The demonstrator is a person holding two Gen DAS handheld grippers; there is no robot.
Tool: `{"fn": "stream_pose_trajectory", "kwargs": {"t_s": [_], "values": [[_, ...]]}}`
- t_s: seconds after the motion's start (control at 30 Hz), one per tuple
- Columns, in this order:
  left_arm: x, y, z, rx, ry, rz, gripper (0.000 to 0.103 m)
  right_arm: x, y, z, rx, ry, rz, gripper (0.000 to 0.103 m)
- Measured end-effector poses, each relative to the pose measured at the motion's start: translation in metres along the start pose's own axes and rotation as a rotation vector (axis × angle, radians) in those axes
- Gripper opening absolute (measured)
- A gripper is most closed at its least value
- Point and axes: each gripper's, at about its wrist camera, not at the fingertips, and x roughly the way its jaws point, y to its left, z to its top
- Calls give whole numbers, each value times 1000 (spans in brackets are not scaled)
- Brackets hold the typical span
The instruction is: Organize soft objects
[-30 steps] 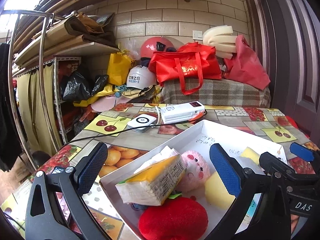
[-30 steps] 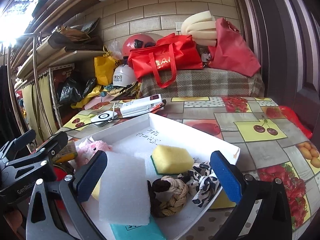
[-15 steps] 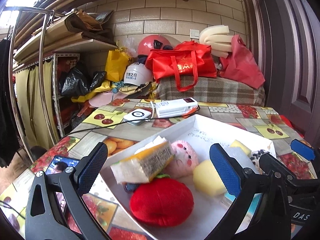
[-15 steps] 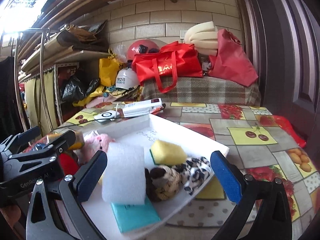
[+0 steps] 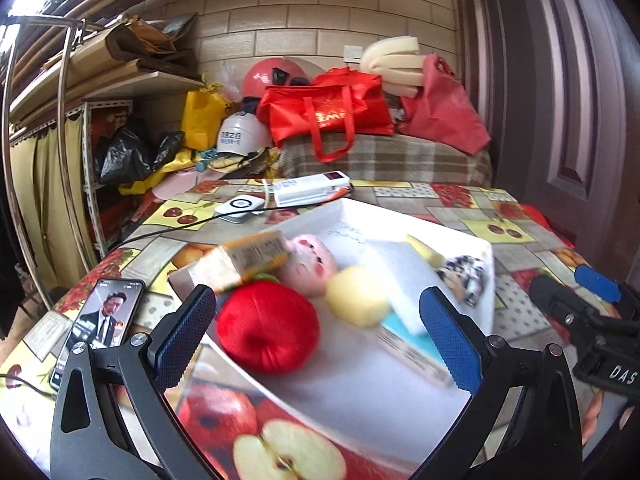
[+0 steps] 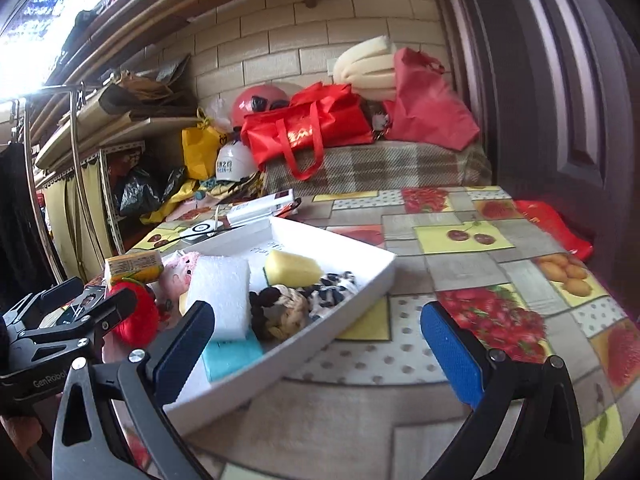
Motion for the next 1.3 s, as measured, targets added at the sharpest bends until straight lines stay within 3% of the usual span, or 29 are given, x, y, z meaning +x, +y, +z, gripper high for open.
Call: {"fn": "stream_pose_trajectory", "kwargs": {"t_s": [0.27, 0.47, 0.67, 0.73, 0.8, 1.1, 1.3], "values": [[-26, -21, -12, 73, 17, -27, 103, -46, -24, -9, 48, -35, -11, 103], [-41, -32, -18, 115, 13, 13, 103, -90, -59, -11, 207, -210, -20, 103], [-61, -32, -19, 90, -22, 102, 103, -117, -57, -14, 105, -220, -107, 103], [-66, -35, -21, 90, -5, 196, 103, -124, -57, -18, 92, -225, -173, 103], [-66, -42, -22, 130, 13, 242, 103, -129, -59, -20, 87, -237, -247, 103], [-87, -61, -19, 171, 24, 190, 103, -124, -69, -22, 81, -185, -254, 103], [-99, -63, -8, 141, 53, 158, 103, -126, -63, -25, 52, -180, -262, 103]]}}
